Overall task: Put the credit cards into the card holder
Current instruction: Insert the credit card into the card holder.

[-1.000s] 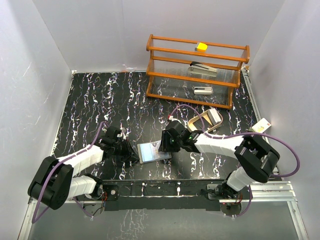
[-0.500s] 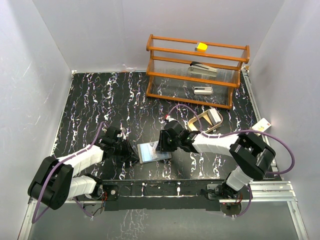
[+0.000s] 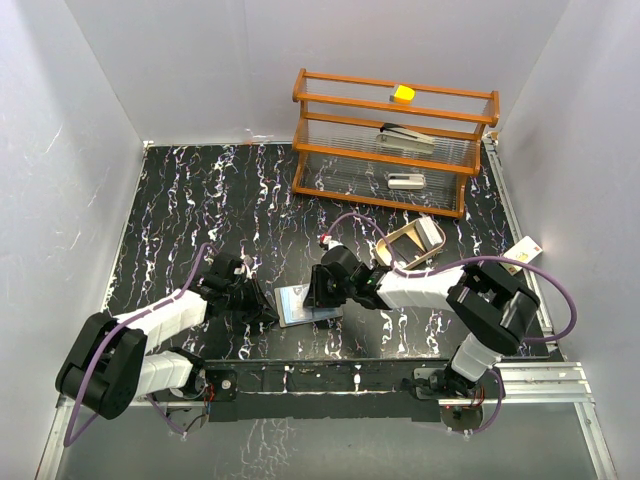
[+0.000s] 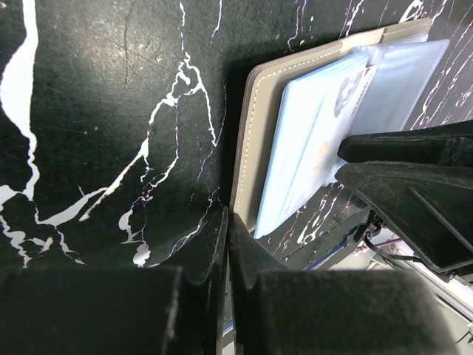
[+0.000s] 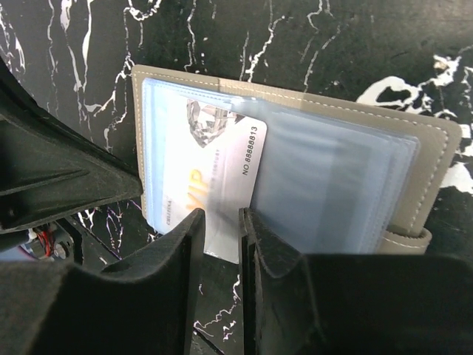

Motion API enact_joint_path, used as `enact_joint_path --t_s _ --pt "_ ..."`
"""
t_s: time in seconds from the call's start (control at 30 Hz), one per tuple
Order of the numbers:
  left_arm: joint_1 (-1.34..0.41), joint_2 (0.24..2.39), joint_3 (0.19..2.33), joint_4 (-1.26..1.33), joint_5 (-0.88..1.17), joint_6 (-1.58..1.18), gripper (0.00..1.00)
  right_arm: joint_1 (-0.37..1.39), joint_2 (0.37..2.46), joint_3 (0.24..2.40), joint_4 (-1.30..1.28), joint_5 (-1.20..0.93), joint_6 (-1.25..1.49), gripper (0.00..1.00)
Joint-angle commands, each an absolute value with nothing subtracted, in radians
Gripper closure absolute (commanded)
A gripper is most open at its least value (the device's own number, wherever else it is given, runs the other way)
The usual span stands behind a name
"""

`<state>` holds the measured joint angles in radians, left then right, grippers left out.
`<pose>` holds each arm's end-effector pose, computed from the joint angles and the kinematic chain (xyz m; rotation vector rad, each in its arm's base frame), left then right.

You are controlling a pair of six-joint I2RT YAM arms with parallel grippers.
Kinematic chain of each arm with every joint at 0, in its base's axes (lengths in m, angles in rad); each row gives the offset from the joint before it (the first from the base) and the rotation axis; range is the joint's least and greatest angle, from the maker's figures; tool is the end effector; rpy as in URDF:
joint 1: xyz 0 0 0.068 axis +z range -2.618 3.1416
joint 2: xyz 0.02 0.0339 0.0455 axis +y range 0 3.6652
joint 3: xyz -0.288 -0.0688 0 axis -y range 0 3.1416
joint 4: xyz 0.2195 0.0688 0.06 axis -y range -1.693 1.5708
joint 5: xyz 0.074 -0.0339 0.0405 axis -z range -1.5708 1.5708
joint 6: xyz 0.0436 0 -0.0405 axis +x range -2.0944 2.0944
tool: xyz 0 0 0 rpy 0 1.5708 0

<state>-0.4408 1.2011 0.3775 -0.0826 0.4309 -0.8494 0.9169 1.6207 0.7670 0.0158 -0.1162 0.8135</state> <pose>0.1543 -0.0929 0.1724 -0.3453 2.6637 -1.0241 0.1799 0.2430 0.1879 -0.1937 2.6119 0.8637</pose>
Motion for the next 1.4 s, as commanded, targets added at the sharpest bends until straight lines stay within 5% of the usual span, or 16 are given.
enact_joint_path --t_s 0.0,0.43,0.97,1.37 --pt "-0.443 1.195 0.374 -0.082 0.455 -0.848 1.00 0.928 1.619 0.775 0.099 -0.122 0.779 0.75" --pt "-0.443 1.205 0.388 -0.098 0.449 -0.838 1.00 0.945 1.616 0.766 0.190 -0.187 0.707 0.69" --pt "-0.442 1.203 0.411 -0.125 0.434 -0.829 1.00 0.945 1.575 0.847 -0.038 -0.011 0.694 0.56" --pt "-0.443 1.219 0.407 -0.107 0.445 -0.830 1.00 0.973 1.672 0.873 0.081 -0.086 0.711 0.59"
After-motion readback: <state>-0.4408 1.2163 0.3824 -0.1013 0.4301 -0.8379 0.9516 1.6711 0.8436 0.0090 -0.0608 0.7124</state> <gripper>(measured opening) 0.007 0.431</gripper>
